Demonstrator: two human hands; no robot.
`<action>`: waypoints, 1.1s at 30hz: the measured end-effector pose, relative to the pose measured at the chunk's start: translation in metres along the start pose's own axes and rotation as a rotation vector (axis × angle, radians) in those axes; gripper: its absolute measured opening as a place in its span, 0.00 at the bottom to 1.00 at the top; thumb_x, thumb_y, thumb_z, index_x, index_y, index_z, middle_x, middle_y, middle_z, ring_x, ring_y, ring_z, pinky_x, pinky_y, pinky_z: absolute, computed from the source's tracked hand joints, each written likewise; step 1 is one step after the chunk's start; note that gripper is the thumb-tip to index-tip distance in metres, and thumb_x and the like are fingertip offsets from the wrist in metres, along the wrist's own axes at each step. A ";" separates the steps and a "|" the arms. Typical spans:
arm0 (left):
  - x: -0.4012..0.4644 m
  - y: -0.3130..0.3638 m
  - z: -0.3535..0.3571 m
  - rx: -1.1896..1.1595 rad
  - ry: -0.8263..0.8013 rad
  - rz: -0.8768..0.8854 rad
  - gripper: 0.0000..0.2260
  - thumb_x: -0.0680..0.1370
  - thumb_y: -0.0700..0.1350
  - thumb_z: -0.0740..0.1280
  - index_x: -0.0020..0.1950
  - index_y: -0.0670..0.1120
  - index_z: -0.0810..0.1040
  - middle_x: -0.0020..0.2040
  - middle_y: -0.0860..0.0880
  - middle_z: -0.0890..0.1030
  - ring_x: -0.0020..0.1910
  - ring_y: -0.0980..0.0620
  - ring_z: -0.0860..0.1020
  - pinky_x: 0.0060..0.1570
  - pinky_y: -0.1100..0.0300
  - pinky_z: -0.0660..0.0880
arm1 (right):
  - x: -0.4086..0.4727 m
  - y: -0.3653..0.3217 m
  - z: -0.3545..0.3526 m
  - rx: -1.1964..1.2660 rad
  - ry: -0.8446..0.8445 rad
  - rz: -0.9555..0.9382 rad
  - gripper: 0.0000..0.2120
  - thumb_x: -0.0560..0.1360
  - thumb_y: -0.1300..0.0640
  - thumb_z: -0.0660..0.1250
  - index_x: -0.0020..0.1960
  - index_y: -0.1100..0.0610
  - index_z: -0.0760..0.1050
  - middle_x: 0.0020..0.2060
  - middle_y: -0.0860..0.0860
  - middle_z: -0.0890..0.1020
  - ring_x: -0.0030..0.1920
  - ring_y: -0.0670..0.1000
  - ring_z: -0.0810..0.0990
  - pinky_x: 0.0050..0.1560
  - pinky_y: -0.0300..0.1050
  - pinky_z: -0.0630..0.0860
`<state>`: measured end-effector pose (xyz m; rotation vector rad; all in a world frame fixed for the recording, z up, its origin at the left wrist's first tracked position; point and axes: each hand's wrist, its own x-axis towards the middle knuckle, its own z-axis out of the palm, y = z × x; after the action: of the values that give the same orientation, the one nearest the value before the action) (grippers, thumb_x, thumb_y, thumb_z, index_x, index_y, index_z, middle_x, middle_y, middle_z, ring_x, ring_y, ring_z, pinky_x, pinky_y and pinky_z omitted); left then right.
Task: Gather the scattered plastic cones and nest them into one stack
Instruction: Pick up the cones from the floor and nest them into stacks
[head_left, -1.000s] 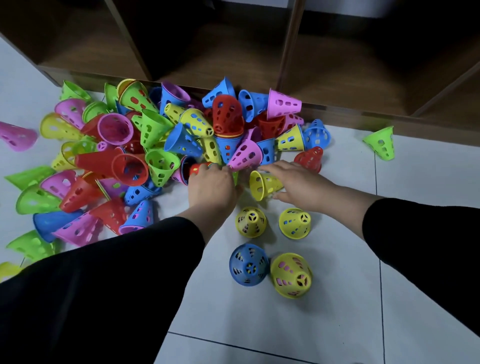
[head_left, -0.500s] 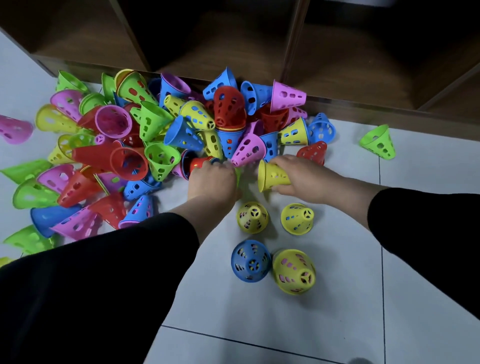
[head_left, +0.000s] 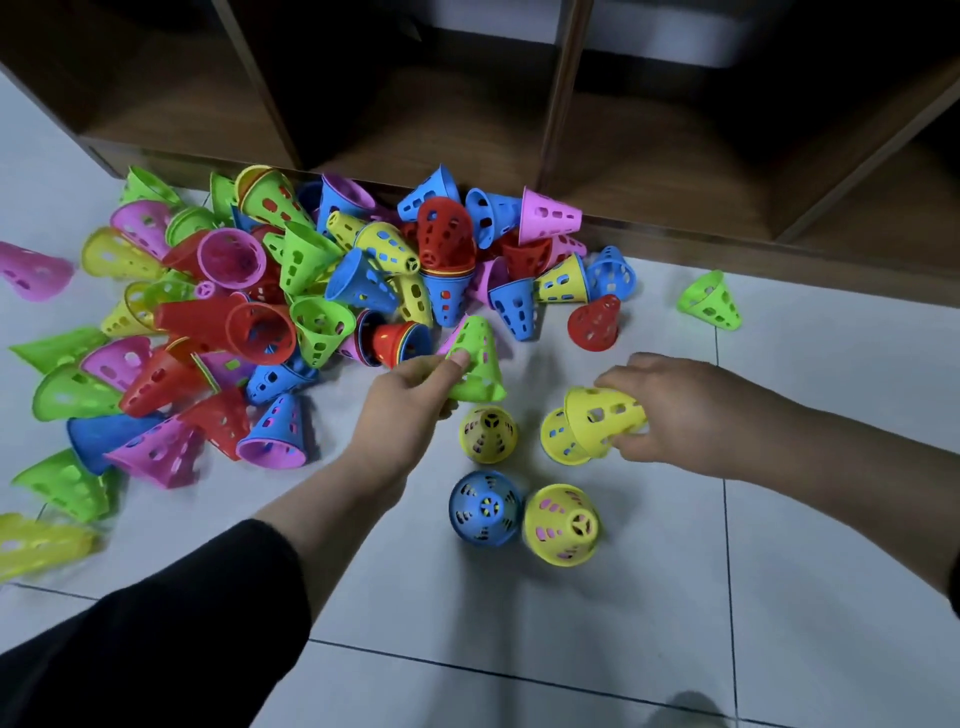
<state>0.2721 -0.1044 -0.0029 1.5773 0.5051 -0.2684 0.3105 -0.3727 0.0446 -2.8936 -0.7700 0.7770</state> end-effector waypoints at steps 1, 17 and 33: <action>-0.002 -0.002 0.005 0.015 -0.012 0.037 0.16 0.77 0.56 0.70 0.58 0.47 0.82 0.44 0.55 0.85 0.44 0.57 0.80 0.49 0.63 0.77 | 0.001 0.000 0.004 -0.041 -0.017 0.007 0.21 0.70 0.43 0.70 0.58 0.50 0.73 0.47 0.48 0.73 0.46 0.53 0.78 0.48 0.49 0.75; 0.019 -0.044 0.002 0.625 -0.219 0.235 0.26 0.77 0.63 0.62 0.73 0.54 0.71 0.70 0.55 0.73 0.68 0.58 0.70 0.64 0.62 0.67 | 0.029 0.034 0.052 0.143 0.201 0.128 0.28 0.77 0.35 0.59 0.69 0.52 0.71 0.62 0.51 0.75 0.63 0.55 0.74 0.63 0.51 0.73; 0.096 0.017 0.136 1.314 -0.239 0.469 0.29 0.80 0.53 0.62 0.78 0.58 0.52 0.70 0.42 0.69 0.64 0.39 0.73 0.57 0.44 0.75 | 0.096 0.218 0.035 0.382 0.318 0.628 0.35 0.77 0.56 0.68 0.79 0.53 0.55 0.72 0.59 0.66 0.70 0.63 0.68 0.67 0.53 0.69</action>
<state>0.3819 -0.2239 -0.0434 2.8085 -0.3642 -0.4590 0.4643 -0.5210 -0.0670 -2.7790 0.3063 0.4006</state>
